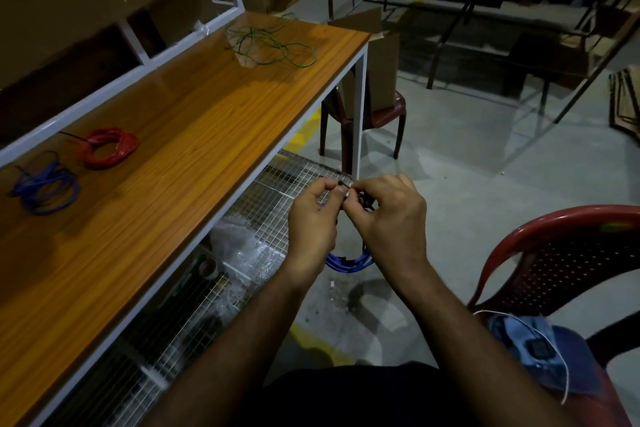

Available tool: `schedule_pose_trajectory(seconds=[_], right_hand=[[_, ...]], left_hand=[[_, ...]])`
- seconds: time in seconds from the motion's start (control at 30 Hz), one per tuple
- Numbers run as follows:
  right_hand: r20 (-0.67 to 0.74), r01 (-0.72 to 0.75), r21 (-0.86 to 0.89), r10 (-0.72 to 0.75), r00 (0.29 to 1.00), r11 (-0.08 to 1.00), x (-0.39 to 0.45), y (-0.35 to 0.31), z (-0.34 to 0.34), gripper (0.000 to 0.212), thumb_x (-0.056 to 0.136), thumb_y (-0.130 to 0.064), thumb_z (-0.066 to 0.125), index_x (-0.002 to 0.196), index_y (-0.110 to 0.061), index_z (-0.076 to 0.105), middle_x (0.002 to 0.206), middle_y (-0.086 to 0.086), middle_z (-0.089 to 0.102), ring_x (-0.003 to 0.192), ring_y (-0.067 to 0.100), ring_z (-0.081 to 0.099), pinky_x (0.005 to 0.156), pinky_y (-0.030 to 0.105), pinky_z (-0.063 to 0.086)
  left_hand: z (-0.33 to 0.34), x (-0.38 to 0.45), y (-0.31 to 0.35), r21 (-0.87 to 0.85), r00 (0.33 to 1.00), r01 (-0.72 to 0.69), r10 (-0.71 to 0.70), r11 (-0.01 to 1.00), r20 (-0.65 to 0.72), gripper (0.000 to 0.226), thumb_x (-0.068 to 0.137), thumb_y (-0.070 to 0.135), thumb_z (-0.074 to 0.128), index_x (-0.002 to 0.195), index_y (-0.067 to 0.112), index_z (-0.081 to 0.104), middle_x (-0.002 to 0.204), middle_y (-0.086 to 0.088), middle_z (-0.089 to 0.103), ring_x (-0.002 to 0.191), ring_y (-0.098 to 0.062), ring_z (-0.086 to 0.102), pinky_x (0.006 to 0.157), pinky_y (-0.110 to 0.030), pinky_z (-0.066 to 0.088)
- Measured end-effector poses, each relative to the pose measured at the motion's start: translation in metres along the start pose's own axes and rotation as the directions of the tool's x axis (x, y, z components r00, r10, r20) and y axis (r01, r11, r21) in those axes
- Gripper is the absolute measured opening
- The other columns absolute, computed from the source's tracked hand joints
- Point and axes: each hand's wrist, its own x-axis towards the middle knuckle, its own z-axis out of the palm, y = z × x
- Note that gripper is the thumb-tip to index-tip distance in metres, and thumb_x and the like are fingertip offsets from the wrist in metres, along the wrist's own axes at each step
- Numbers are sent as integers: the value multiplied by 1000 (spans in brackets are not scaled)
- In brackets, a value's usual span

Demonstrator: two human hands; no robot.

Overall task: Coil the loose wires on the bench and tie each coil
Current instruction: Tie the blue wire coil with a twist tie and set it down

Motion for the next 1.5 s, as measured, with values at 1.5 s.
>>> schedule_pose_trajectory(seconds=[1.5], right_hand=[[450,-97,563,-206,869,821,14,-8,-27,18,82,-16,80,99,-15,78,89,-3,76,81,14,72,73,33,57]], left_hand=[[-32,0,-2,-198,973,220,-200,955,117,17,98,23,56,92,14,70,78,-13,50,49,-17,37,44,-24,27]])
